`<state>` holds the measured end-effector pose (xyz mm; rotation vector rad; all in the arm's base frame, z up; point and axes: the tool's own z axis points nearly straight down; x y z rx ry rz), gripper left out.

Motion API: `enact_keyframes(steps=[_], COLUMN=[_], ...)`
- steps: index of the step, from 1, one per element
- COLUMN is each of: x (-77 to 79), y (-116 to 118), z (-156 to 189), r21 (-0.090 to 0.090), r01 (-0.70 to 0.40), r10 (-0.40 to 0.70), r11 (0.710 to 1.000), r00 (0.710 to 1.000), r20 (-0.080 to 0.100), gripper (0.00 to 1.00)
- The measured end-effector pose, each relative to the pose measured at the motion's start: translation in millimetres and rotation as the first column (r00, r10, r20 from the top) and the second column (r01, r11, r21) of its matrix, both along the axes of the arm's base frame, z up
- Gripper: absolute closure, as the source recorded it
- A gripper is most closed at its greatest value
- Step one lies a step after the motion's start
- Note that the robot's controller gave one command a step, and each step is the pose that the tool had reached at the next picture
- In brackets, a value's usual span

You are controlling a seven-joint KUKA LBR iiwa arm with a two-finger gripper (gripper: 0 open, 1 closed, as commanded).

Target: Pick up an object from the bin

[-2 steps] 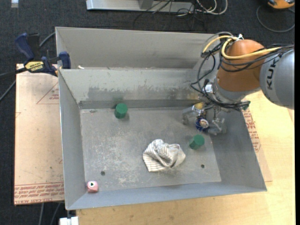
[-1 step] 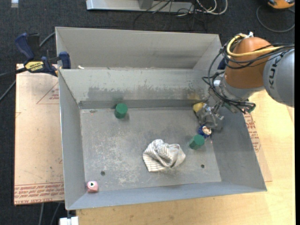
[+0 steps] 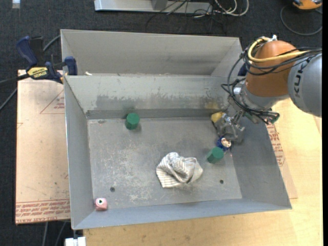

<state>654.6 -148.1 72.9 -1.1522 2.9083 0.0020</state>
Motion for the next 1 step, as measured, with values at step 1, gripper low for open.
enact_keyframes(steps=[1], x=[-2.2], y=[0.9], z=[9.4], r21=[0.002], r01=[-0.001], r10=[0.001], r11=[1.000], r00=[1.000], r20=[-0.006], gripper=[1.00])
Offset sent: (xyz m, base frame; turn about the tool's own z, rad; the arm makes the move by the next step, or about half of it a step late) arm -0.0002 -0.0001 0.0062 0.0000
